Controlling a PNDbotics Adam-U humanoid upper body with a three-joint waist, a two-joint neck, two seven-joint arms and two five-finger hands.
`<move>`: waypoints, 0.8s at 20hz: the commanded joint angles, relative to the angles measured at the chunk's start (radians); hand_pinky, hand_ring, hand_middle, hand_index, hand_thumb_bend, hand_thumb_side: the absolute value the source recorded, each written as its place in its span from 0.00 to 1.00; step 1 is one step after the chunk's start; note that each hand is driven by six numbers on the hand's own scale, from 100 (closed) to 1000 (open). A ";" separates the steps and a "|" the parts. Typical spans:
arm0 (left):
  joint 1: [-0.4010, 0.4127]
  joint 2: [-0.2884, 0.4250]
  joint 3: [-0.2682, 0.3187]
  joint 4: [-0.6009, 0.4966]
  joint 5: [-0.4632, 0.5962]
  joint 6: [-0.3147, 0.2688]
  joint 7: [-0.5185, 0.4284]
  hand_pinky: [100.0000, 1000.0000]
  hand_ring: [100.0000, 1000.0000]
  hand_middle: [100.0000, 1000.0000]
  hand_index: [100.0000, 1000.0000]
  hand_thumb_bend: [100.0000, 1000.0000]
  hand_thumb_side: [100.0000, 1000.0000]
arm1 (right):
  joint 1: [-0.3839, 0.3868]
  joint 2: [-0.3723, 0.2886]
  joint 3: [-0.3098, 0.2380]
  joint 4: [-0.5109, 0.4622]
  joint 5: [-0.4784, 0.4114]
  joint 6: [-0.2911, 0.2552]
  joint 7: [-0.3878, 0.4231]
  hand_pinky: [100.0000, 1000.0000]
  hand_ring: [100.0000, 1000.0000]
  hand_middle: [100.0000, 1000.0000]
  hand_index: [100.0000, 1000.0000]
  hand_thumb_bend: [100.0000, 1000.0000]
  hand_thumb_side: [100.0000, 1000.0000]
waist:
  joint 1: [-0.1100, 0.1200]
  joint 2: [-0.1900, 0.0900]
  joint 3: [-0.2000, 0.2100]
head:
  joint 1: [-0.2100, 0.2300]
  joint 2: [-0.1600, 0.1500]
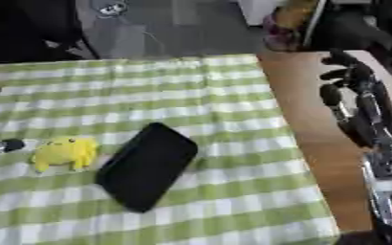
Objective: Pick up objects on the table and place them in the box.
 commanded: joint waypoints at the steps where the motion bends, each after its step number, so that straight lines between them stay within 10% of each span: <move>1: -0.006 0.045 0.014 -0.022 -0.002 -0.001 -0.001 0.71 0.75 0.80 0.86 0.86 0.53 | -0.014 -0.026 -0.004 -0.019 0.003 0.002 0.001 0.52 0.64 0.75 0.93 0.62 1.00 | 0.004 -0.012 0.000 | -0.010 -0.008; 16: -0.023 0.122 -0.024 -0.001 -0.005 -0.011 -0.060 0.74 0.76 0.80 0.87 0.89 0.52 | -0.014 -0.028 -0.001 -0.018 0.004 0.001 0.005 0.53 0.64 0.75 0.93 0.62 1.00 | 0.006 -0.014 -0.002 | -0.004 -0.007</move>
